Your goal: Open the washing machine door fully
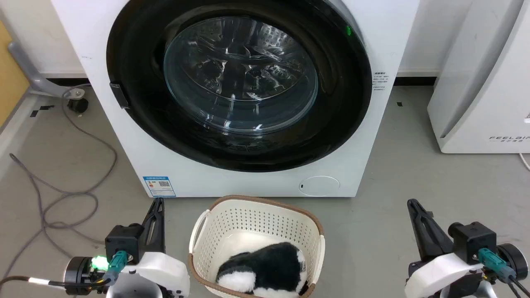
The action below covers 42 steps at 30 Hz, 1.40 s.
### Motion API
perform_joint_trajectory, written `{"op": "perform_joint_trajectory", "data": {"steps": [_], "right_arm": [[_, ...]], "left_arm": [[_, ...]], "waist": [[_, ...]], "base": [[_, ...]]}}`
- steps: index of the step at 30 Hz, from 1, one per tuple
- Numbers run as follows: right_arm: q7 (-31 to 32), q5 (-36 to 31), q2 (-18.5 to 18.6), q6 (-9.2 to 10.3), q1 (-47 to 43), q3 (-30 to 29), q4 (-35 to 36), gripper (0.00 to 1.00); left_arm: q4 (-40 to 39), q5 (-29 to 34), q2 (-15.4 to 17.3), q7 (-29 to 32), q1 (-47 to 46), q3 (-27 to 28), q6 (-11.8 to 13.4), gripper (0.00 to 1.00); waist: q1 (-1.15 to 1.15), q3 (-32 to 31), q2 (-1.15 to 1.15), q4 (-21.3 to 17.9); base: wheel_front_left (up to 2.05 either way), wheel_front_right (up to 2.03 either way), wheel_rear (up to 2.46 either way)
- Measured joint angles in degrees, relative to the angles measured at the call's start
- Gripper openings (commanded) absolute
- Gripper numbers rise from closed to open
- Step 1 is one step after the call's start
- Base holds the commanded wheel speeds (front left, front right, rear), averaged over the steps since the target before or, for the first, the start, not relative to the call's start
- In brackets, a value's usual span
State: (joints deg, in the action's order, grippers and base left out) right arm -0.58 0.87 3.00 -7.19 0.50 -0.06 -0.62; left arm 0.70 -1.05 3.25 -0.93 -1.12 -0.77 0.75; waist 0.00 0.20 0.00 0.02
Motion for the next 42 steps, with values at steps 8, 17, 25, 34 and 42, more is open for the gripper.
{"op": "perform_joint_trajectory", "data": {"steps": [8,17,25,34,42], "right_arm": [[0.51,-0.4,0.01,0.1,0.01,-0.02,0.25,1.0],[-0.07,-0.1,0.01,0.1,-0.01,0.01,0.14,1.0],[-1.12,1.2,0.01,0.09,-0.39,0.26,0.46,0.0],[-2.1,14.72,0.01,0.1,-1.33,0.09,0.77,0.0],[-3.1,27.06,0.01,0.1,-1.25,-0.82,0.81,0.0]], "left_arm": [[-0.3,0.53,-0.3,0.91,0.04,0.26,-0.42,1.0],[0.15,0.26,-0.32,0.3,0.03,-0.51,-0.42,1.0],[0.56,-0.33,-0.33,-0.71,0.02,-1.2,-0.42,1.0],[0.54,-1.01,-0.34,-1.71,0.02,-1.93,-0.42,1.0],[0.53,-1.6,-0.35,-2.67,0.02,-2.3,-0.42,1.0]], "waist": [[0.0,-0.2,0.0,-0.03],[0.0,-0.19,0.0,-0.08],[0.0,-0.17,0.0,-0.12],[0.0,-0.1,0.0,-0.04],[0.0,-0.09,0.0,-0.06]], "base": [[0.0,0.0,0.0],[0.0,0.0,0.0],[0.0,0.0,0.0],[0.0,0.0,0.0],[0.0,0.0,0.0]]}}
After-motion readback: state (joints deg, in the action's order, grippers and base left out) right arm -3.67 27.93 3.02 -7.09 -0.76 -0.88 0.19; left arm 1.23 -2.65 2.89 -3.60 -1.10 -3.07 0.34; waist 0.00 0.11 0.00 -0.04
